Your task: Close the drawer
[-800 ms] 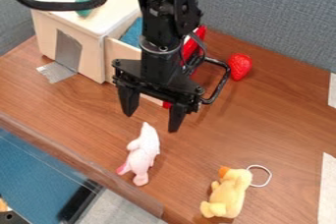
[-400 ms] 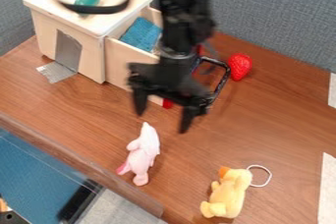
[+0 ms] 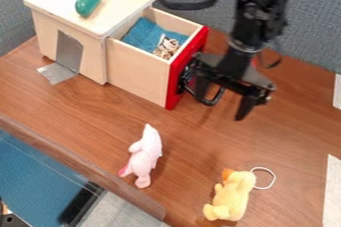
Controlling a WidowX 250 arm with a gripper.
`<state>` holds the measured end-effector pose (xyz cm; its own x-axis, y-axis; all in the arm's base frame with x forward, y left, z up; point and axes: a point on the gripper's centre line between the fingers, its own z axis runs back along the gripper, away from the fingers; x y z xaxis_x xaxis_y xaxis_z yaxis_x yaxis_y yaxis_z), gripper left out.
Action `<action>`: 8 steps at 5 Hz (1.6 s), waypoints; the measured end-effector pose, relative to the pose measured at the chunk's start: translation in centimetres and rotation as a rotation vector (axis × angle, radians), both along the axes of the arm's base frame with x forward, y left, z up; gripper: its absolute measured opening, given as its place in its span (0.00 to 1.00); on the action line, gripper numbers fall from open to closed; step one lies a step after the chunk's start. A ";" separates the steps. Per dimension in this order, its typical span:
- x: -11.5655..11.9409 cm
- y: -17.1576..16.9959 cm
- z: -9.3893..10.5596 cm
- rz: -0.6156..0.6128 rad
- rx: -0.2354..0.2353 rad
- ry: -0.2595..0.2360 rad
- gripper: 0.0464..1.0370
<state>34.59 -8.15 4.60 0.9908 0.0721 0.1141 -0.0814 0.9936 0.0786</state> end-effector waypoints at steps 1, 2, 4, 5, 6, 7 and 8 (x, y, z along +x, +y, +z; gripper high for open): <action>2.2 -0.6 -0.2 0.002 0.099 -0.017 0.96; 4.1 -0.4 -0.7 0.006 0.155 -0.027 0.96; 5.5 1.8 -2.1 0.033 0.219 0.003 0.92; 5.3 1.8 -3.8 0.032 0.219 0.041 0.63; 5.2 1.8 -3.9 0.040 0.221 0.049 0.33; 5.4 2.6 -3.7 0.065 0.222 0.051 0.13; 5.6 3.9 -3.7 0.103 0.210 0.053 0.09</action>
